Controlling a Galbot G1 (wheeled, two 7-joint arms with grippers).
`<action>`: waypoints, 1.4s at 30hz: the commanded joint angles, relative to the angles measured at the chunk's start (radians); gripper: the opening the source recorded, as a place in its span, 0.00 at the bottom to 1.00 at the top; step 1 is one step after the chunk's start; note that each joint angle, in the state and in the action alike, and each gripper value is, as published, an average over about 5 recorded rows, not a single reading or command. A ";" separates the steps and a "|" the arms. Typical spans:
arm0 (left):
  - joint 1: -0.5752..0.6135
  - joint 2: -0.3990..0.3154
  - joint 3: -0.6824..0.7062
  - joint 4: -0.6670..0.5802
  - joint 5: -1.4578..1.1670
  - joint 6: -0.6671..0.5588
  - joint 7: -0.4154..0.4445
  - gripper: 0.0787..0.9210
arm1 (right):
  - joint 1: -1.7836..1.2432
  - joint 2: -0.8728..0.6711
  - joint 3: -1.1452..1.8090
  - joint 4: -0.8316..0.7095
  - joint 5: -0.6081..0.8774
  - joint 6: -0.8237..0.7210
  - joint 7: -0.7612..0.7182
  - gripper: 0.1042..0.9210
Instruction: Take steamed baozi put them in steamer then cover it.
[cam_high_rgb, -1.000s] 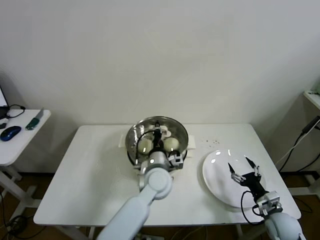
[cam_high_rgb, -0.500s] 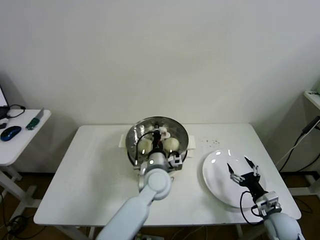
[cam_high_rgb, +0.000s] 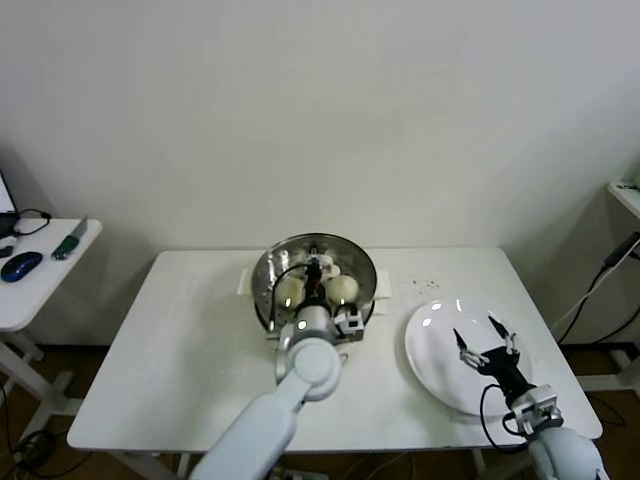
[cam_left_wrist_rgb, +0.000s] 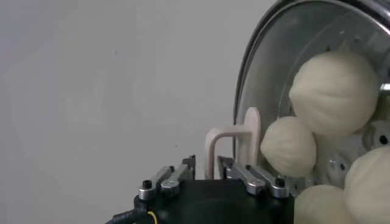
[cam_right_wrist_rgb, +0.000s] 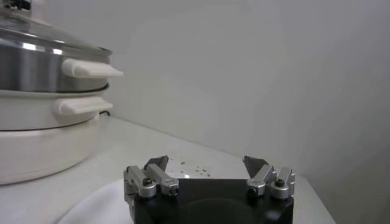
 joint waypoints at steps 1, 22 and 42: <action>0.005 0.022 0.012 -0.080 -0.029 0.049 0.001 0.32 | -0.009 -0.001 0.003 0.018 0.000 -0.036 0.000 0.88; 0.212 0.229 -0.084 -0.432 -0.150 0.024 -0.025 0.88 | -0.030 -0.009 0.027 0.091 0.048 -0.196 0.005 0.88; 0.709 0.176 -0.701 -0.487 -1.083 -0.652 -0.685 0.88 | -0.048 0.006 0.042 0.097 0.049 -0.119 -0.015 0.88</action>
